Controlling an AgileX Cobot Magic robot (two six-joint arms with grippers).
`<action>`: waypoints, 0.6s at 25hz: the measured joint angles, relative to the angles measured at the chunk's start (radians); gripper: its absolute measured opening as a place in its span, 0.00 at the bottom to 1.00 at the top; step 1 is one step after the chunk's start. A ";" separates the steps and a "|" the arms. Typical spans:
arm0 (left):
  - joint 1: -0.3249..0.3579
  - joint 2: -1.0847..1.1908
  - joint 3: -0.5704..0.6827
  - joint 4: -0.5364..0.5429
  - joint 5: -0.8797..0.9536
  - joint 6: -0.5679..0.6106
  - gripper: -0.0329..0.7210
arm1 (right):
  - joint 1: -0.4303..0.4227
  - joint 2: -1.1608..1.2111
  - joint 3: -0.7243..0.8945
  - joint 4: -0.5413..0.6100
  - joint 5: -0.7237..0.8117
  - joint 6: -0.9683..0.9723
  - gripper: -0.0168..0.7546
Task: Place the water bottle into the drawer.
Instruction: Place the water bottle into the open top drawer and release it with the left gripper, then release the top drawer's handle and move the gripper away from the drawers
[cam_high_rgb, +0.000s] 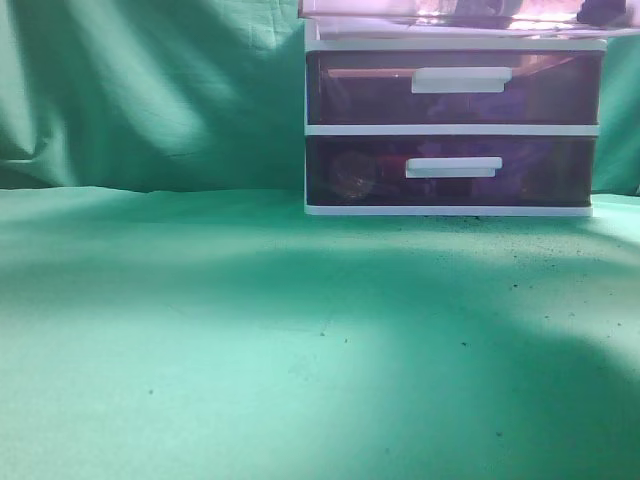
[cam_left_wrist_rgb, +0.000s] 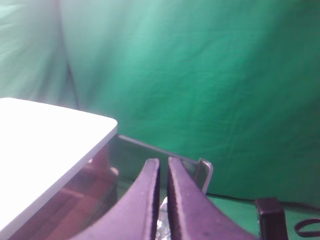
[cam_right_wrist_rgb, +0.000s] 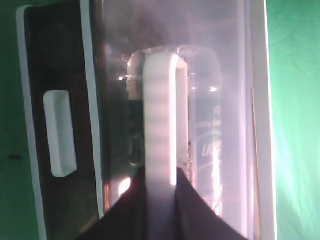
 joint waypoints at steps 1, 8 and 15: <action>0.022 -0.011 0.002 0.000 -0.017 -0.031 0.04 | 0.000 0.000 0.000 0.002 -0.004 0.000 0.15; 0.213 -0.025 0.031 0.000 -0.251 -0.253 0.04 | 0.000 0.006 -0.030 0.010 0.010 -0.024 0.12; 0.260 -0.027 0.078 0.000 -0.450 -0.270 0.04 | -0.047 0.091 -0.178 -0.015 0.058 -0.052 0.12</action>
